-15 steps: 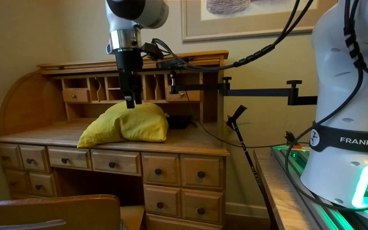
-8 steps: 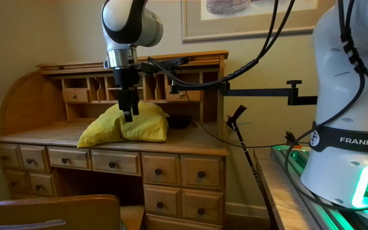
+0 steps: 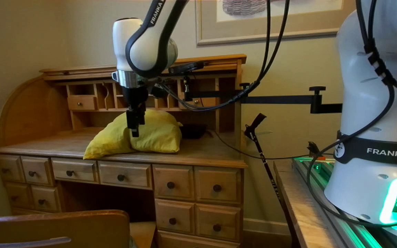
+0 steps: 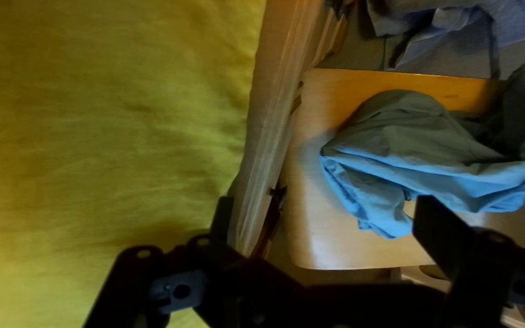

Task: Put the pillow on the chair

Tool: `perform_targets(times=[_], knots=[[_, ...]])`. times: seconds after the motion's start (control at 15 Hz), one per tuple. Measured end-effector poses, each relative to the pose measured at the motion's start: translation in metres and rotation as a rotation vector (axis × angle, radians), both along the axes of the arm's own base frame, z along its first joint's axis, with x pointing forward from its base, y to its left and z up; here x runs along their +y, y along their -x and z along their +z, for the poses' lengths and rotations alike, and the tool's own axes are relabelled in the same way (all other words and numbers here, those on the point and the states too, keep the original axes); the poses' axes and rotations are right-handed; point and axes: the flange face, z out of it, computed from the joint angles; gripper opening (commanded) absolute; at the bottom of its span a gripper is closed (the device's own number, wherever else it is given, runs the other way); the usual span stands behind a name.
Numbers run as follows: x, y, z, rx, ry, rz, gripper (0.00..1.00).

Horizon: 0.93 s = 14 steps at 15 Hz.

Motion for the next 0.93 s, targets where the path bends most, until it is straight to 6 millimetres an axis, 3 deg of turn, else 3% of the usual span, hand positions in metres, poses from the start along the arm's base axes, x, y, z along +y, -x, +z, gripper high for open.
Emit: perform_targets(times=[0.2,0.53,0.73,0.93], knots=[[-0.009,-0.004,-0.014,-0.009,0.027,-0.015,1.0],[-0.011,-0.004,-0.014,-0.013,0.039,-0.021,1.0],[-0.032,-0.005,-0.016,-0.048,0.11,-0.081,1.0],[-0.05,-0.007,-0.031,-0.1,0.155,-0.138,1.0]])
